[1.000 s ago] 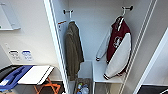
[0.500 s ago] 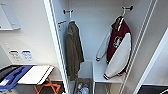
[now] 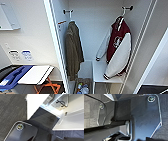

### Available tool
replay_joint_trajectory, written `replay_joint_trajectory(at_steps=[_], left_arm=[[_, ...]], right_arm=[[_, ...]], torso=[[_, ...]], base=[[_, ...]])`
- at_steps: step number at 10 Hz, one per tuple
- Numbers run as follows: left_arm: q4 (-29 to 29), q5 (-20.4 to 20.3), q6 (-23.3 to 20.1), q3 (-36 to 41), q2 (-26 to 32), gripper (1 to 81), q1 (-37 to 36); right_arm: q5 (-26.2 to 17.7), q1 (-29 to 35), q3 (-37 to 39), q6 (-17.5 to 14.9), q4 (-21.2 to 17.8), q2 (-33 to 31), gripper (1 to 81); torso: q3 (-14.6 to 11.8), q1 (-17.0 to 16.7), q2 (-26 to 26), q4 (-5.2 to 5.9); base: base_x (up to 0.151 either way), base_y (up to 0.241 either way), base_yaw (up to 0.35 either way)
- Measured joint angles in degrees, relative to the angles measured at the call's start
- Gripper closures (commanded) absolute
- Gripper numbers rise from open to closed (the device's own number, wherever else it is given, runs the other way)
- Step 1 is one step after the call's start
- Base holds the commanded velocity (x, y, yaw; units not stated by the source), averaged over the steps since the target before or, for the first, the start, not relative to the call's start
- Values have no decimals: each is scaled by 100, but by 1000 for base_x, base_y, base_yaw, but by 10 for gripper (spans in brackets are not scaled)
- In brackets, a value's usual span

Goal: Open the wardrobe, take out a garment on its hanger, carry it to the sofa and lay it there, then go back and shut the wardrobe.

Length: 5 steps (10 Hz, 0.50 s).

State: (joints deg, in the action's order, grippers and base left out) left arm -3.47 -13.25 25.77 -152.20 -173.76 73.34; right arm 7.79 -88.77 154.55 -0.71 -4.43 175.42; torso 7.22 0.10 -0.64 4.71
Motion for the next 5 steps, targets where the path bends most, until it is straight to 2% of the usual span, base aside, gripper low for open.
replay_joint_trajectory(at_steps=[2, 3, 5], left_arm=[[67, -419, 592, 33, 52, 10, -62], [78, -681, 711, 41, 2, 10, -66], [102, -901, 733, 46, -129, 10, -210]], right_arm=[[1, 7, 9, 11, -1, 18, 10], [1, 7, 9, 13, -1, 24, 10], [4, 7, 11, 13, -4, 29, 10]], torso=[[0, 0, 0, 0], [0, 0, 0, 0], [0, 0, 2, 0]], base=[[0, 0, 0], [0, 0, 0], [0, 0, 0]])
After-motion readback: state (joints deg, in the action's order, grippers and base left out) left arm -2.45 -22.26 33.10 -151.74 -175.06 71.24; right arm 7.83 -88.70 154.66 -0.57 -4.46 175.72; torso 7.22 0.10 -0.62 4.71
